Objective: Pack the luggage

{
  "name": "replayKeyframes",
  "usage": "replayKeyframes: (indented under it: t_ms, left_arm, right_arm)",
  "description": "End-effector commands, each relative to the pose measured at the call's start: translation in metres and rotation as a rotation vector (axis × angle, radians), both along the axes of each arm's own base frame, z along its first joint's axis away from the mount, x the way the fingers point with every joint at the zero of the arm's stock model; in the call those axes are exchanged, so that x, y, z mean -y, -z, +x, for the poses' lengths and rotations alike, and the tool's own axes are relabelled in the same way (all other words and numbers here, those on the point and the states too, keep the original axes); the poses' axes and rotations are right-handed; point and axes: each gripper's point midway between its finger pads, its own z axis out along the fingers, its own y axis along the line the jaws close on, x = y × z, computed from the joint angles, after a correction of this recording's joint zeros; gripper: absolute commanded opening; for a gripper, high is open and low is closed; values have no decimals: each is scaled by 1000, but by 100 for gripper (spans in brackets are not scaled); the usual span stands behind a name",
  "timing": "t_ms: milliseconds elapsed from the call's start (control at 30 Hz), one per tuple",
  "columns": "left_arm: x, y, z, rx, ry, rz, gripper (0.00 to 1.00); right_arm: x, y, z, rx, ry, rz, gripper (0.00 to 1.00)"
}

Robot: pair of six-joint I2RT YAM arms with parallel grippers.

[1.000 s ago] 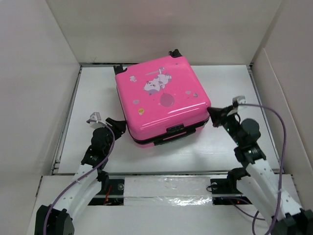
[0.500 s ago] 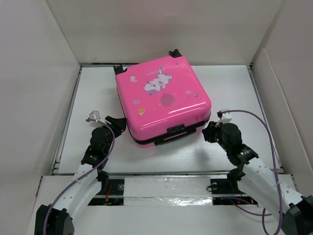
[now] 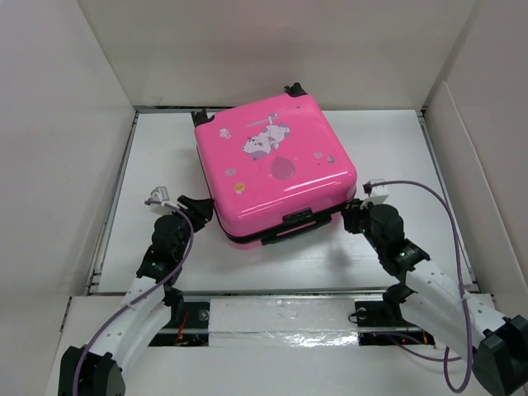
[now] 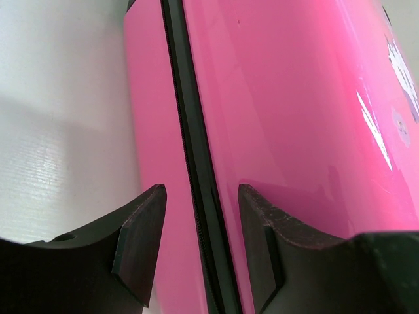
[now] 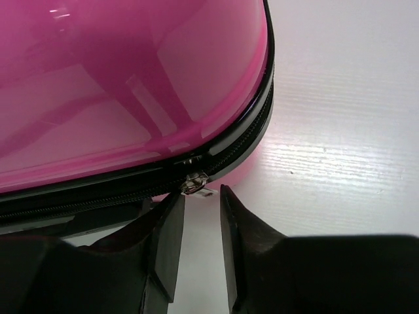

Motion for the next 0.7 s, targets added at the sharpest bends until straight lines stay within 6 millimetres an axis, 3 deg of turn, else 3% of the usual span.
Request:
replayKeyframes:
  t_ms: [0,200,433,667]
  left_arm:
    - [18,-39,3,99,82,-42,46]
    - [18,-31,2,80,83,-39,45]
    - [20,-28,-1,77,97,-39,45]
    - [22,-29,-3,94,114,-31,43]
  right_arm:
    - [-10,-50,20,209,-1,77,34]
    - [-11,-60,21,257,-16,80,23]
    - [1,-49,26,227,74,60,3]
    - [-3,-38,24,193,85,46,0]
